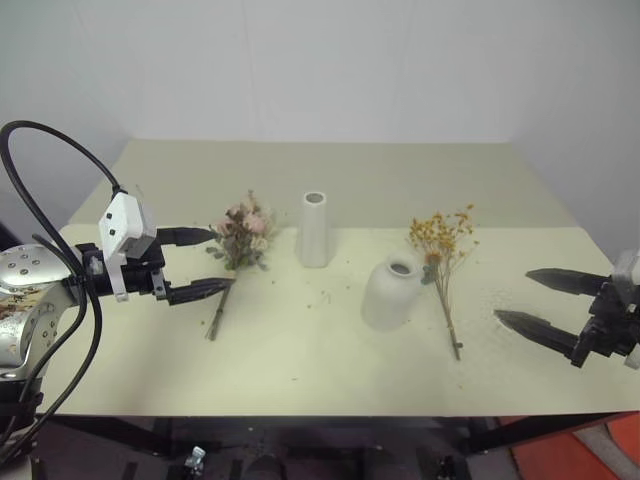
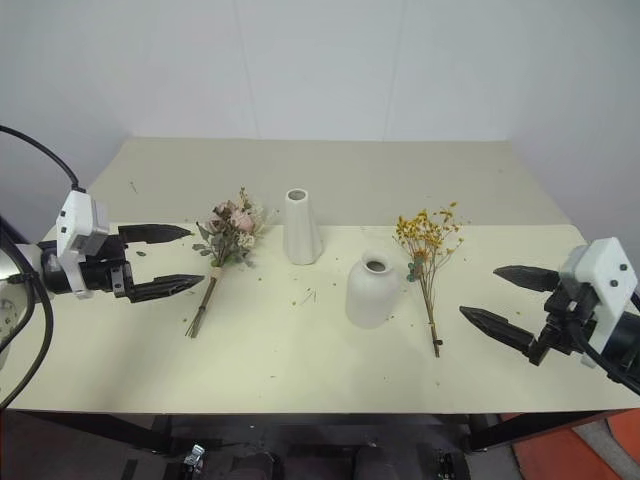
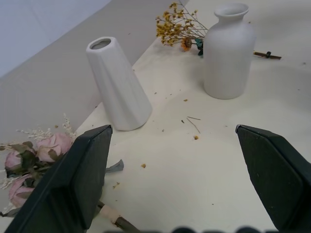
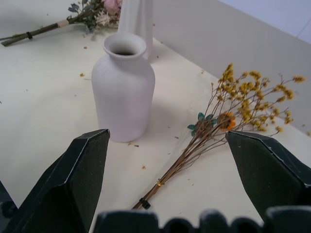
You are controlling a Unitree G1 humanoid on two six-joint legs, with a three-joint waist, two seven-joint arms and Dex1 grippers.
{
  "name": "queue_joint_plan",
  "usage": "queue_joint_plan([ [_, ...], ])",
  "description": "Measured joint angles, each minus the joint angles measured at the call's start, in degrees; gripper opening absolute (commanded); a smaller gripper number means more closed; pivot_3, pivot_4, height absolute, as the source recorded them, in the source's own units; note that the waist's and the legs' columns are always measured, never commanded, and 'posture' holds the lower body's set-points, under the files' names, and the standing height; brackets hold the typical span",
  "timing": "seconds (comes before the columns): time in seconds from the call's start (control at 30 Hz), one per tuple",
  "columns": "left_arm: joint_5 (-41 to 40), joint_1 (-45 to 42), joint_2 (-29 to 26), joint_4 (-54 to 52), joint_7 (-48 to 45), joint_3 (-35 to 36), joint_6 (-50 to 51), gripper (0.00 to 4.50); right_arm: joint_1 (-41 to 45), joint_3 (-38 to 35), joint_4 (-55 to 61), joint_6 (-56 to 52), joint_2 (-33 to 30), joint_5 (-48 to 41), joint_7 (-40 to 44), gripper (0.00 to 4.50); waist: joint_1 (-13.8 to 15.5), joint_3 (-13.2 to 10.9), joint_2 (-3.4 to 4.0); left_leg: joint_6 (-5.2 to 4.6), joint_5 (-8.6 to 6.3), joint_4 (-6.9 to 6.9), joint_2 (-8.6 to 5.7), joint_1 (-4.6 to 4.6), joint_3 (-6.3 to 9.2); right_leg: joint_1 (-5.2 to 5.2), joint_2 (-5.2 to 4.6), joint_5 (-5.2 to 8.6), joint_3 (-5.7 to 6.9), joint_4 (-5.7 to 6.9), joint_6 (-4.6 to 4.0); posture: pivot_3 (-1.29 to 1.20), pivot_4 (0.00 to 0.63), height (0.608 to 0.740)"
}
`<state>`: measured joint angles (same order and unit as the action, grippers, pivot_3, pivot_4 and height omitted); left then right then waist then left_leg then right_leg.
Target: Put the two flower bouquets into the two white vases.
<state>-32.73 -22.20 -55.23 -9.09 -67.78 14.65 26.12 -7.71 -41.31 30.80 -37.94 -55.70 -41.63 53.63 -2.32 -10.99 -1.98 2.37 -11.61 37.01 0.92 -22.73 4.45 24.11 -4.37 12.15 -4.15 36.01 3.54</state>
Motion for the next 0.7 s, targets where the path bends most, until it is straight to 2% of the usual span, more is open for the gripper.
queue_joint_plan([
  [0.53,-3.29,2.67,1.29,-1.87,3.33,1.73,1.43,4.44,2.46,0.00,-2.17,-1.45,-2.51,-1.63,2.00,4.50,-0.03,0.00,0.00,0.00,0.00,0.00,0.01,0.01,0.00,0.00,0.01,0.00,0.00,0.00,0.00,0.00,0.150,0.740],
  [0.63,-2.65,2.54,1.86,-2.05,7.29,1.73,2.34,4.44,3.40,0.10,-2.14,-1.58,-2.56,-2.00,1.55,4.50,-0.04,0.00,0.00,0.00,0.00,0.00,0.01,0.01,0.00,0.00,0.01,0.00,0.00,0.01,0.00,0.00,0.150,0.740],
  [0.7,-1.69,1.59,2.84,-2.77,12.99,1.32,6.39,4.44,5.03,0.85,-2.01,-2.28,-2.59,-2.43,0.18,4.50,-0.04,0.00,0.00,0.00,0.00,0.01,0.01,0.04,0.00,-0.03,0.01,0.00,0.00,0.03,0.01,0.00,0.150,0.740],
])
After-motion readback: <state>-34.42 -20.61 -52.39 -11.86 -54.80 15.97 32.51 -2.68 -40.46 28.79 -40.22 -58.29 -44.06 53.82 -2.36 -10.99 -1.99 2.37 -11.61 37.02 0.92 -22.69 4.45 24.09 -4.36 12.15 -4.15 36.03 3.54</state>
